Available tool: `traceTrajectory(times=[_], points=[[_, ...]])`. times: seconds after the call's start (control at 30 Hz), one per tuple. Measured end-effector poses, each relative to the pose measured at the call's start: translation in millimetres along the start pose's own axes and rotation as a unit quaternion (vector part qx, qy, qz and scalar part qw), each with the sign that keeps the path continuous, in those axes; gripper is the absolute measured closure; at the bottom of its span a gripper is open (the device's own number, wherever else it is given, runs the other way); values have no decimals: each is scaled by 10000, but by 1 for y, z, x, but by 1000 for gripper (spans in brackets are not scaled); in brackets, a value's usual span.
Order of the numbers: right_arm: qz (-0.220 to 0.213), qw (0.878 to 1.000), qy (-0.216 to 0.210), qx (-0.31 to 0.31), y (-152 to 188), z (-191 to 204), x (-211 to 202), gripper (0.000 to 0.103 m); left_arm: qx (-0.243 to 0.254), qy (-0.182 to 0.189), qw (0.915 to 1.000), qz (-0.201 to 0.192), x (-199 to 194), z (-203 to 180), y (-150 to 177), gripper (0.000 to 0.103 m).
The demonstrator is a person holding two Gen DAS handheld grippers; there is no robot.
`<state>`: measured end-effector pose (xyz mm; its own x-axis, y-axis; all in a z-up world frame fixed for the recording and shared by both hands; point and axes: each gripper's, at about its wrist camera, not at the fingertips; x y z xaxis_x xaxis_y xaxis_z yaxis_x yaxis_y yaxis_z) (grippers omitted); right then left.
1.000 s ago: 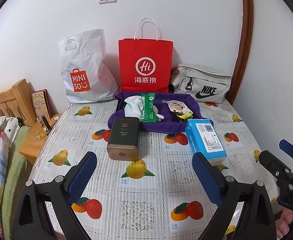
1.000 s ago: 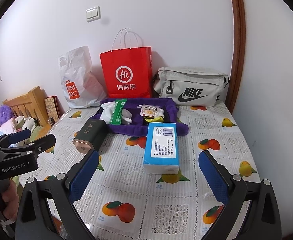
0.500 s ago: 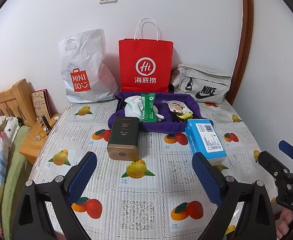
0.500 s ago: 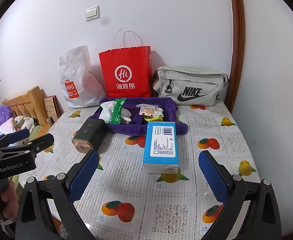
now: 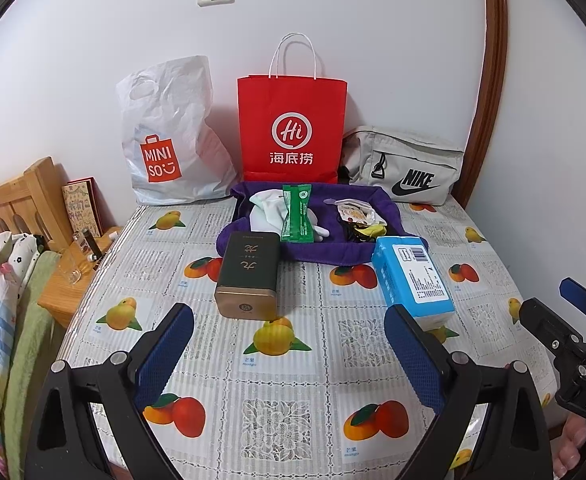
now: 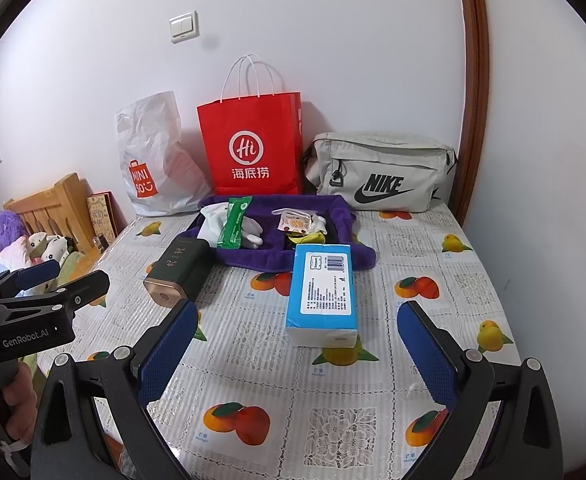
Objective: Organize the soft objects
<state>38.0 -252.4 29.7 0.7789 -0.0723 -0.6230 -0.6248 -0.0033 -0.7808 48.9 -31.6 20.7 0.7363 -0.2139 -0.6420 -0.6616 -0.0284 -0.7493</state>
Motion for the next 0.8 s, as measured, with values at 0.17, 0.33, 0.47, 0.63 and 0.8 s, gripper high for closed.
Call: traceTrajectory(times=[0.17,0.33,0.47,0.63,0.8], points=[[9,10000,5,10,-1,0,2,4,4,-2,10000,1,0,1,1,6],[8,10000,3,7,-1,0,2,4,-3,-12,10000,-6,1,1,2,6],[9,10000,2,25,-1,0,2,4,2,-10,10000,-5,1,1,1,6],[11,10000,5,16,-1,0,1,4,6,-11,10000,-2,1,1,0,6],[12,10000,10,22,-1,0,2,4,-6,-14,10000,8,0,3,1,6]])
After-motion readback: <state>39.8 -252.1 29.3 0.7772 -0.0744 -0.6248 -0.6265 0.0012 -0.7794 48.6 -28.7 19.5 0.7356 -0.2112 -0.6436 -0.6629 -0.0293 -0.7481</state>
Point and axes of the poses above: each gripper's, at about its wrist camera, not at the fingertips, and x roughly the way its jaws point, z to its left, y to its underside, and after that the axes turned 12 degrees about y, right-handed
